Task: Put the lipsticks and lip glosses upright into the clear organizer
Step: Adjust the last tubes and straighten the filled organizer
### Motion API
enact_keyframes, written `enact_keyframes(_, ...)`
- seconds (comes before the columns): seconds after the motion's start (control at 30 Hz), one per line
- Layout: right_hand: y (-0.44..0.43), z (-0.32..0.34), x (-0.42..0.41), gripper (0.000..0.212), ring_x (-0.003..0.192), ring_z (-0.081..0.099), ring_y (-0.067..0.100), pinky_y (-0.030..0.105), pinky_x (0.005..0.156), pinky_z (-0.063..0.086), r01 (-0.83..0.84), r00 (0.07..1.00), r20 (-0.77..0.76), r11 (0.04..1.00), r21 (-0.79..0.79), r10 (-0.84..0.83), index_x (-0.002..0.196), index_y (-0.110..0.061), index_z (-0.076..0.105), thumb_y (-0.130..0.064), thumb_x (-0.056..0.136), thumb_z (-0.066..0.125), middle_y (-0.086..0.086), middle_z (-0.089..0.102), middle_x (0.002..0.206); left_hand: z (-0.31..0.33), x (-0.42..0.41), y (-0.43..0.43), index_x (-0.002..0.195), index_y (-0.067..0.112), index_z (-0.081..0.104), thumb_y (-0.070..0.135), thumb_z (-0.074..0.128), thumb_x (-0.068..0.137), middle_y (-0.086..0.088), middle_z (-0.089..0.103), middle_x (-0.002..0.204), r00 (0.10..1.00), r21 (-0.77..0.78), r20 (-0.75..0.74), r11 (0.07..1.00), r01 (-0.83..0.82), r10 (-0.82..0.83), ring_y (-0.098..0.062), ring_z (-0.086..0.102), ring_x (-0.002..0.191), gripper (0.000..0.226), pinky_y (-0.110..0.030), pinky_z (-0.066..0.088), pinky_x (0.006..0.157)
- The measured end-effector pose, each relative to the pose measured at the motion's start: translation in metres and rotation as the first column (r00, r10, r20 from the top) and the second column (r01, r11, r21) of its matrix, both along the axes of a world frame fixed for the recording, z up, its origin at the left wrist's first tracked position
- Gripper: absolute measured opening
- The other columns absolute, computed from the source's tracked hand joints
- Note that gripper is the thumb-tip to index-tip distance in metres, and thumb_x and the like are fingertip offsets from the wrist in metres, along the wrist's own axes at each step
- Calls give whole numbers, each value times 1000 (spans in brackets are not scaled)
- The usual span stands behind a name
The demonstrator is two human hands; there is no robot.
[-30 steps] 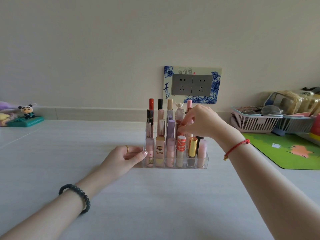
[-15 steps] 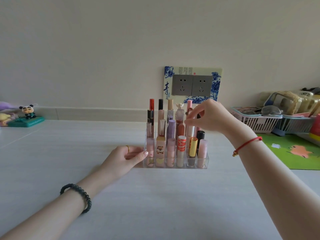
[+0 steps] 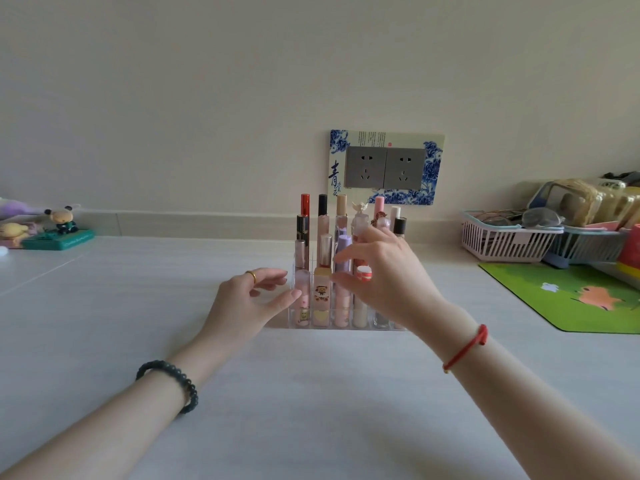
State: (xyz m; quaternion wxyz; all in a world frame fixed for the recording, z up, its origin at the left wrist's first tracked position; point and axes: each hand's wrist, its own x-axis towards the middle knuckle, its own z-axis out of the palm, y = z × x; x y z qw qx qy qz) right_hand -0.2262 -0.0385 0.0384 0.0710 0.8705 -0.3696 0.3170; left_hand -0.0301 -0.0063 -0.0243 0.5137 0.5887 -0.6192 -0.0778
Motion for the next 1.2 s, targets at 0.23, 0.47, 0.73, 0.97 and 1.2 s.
enact_keyframes(0.23,0,-9,19,31,97,46,23,38,92,32,74,991,-104,992,-100,-85,103,-21,67,-42,83,56,2,52,95,1,-7,0,100,27,66,52,68,63,21,66,93,999,24,21,999,27,-27,1,58,94,44,-1,36,71)
enact_keyframes(0.47,-1,-12,19,31,99,45,24,35,86,34,81,985,-146,993,-82,-92,106,-21,66,-40,84,56,4,53,101,3,-14,1,86,28,68,34,72,72,26,63,83,996,-13,81,999,49,-47,16,51,85,16,7,28,72)
enact_keyframes(0.73,-1,-13,18,31,99,45,23,34,85,34,86,988,-123,995,-49,-91,109,-23,65,-38,83,58,3,54,101,3,-14,-1,80,23,71,35,66,78,20,68,76,995,-29,78,997,65,-62,17,54,85,13,6,29,72)
enact_keyframes(0.97,-1,-16,19,28,92,50,27,38,82,38,82,994,-69,993,-80,-87,103,-20,68,-34,79,65,6,58,92,3,-10,-1,77,39,65,29,65,80,35,63,72,994,-12,101,999,49,-48,18,53,86,11,5,30,74)
enact_keyframes(1.2,-2,-19,19,30,90,51,27,39,83,40,77,996,-29,994,-74,-79,103,-20,69,-32,76,68,6,58,88,3,-9,-1,75,41,64,24,65,81,40,61,72,992,-32,112,998,59,-55,16,53,88,18,4,31,74)
